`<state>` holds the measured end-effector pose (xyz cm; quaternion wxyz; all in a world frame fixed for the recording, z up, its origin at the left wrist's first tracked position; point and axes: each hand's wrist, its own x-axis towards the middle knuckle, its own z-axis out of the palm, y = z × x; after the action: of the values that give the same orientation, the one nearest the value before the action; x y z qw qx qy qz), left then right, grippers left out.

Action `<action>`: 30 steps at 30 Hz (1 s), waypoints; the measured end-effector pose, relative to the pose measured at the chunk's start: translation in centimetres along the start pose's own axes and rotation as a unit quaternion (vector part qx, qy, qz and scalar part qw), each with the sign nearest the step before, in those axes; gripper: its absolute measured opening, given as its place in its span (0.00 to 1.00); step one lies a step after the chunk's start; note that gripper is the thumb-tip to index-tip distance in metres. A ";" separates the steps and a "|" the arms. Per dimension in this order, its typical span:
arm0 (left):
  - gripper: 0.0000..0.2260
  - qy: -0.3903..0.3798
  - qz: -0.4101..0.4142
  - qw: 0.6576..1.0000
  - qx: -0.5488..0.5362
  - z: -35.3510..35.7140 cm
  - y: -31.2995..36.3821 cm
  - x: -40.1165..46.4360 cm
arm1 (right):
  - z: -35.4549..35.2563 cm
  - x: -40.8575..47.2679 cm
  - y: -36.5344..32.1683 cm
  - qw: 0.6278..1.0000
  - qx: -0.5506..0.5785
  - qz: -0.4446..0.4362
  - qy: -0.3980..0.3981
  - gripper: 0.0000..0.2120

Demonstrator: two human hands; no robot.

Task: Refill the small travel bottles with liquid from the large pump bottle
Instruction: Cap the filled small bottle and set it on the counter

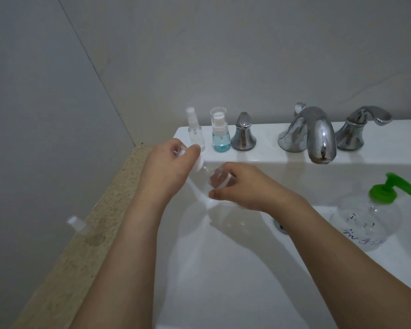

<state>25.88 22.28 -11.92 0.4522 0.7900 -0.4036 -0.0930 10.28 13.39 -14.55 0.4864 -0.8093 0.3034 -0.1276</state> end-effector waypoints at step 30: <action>0.19 -0.121 -0.041 0.992 -0.007 0.4 -0.5 -0.3 | 0.7 0.4 0.0 0.988 -0.152 0.004 0.015 0.16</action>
<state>25.78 22.33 -12.60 0.4019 0.7853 -0.4221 -0.2090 10.96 13.59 -14.97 0.3538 -0.8705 0.3300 -0.0902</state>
